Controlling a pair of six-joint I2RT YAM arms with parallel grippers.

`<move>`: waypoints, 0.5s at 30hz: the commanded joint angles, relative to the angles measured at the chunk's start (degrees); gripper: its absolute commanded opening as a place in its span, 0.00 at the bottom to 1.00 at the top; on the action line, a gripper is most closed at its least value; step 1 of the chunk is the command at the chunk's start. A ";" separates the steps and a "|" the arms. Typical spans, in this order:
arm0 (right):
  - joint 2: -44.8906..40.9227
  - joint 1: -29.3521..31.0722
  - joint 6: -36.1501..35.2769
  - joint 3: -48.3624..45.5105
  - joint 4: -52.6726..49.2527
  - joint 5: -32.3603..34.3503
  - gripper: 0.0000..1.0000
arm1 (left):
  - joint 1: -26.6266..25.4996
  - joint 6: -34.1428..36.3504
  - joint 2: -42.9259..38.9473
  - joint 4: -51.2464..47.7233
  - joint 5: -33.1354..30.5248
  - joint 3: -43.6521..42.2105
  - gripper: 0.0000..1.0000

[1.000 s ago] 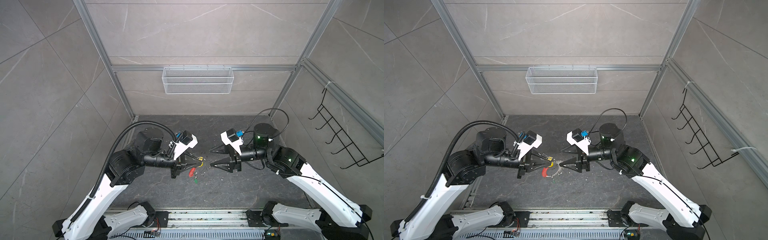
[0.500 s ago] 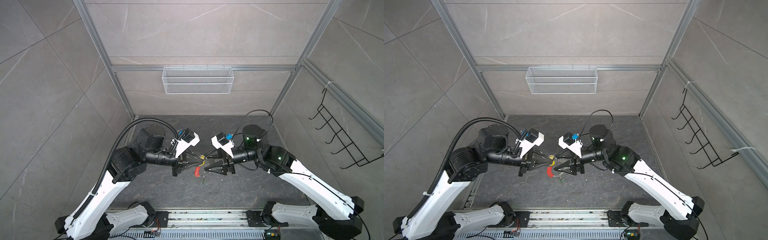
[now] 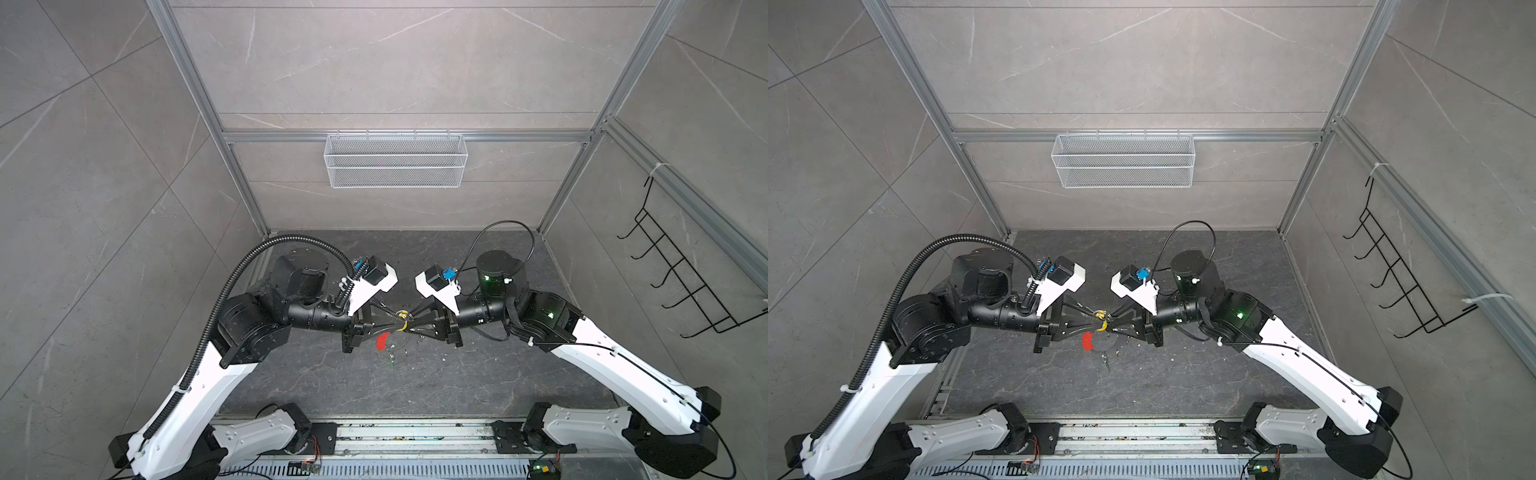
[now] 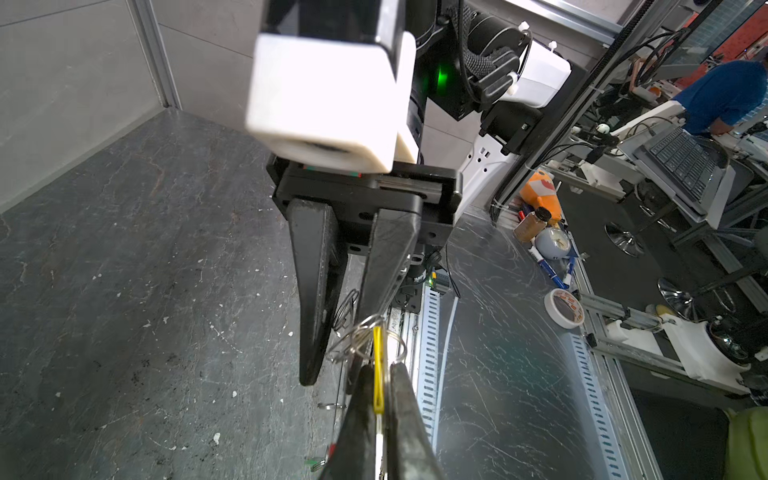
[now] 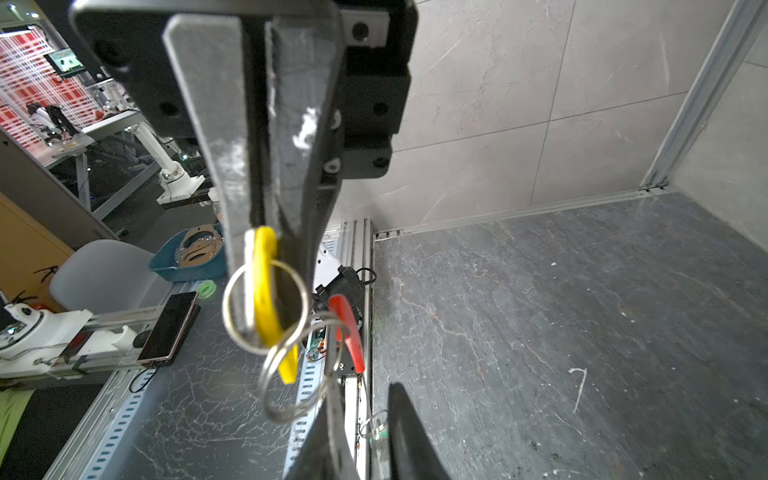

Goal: Remove the keys from the keyring

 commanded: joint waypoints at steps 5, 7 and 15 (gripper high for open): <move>0.40 1.75 3.69 0.77 3.06 9.55 0.00 | 0.18 -1.83 -1.62 4.02 -4.79 -0.21 0.00; 0.25 2.10 4.96 0.06 4.23 11.36 0.00 | 0.17 -2.71 -2.05 5.01 -5.77 -0.89 0.00; 0.05 4.18 8.01 -1.36 7.72 17.84 0.00 | 0.18 -4.08 -3.34 5.79 -8.64 -3.21 0.00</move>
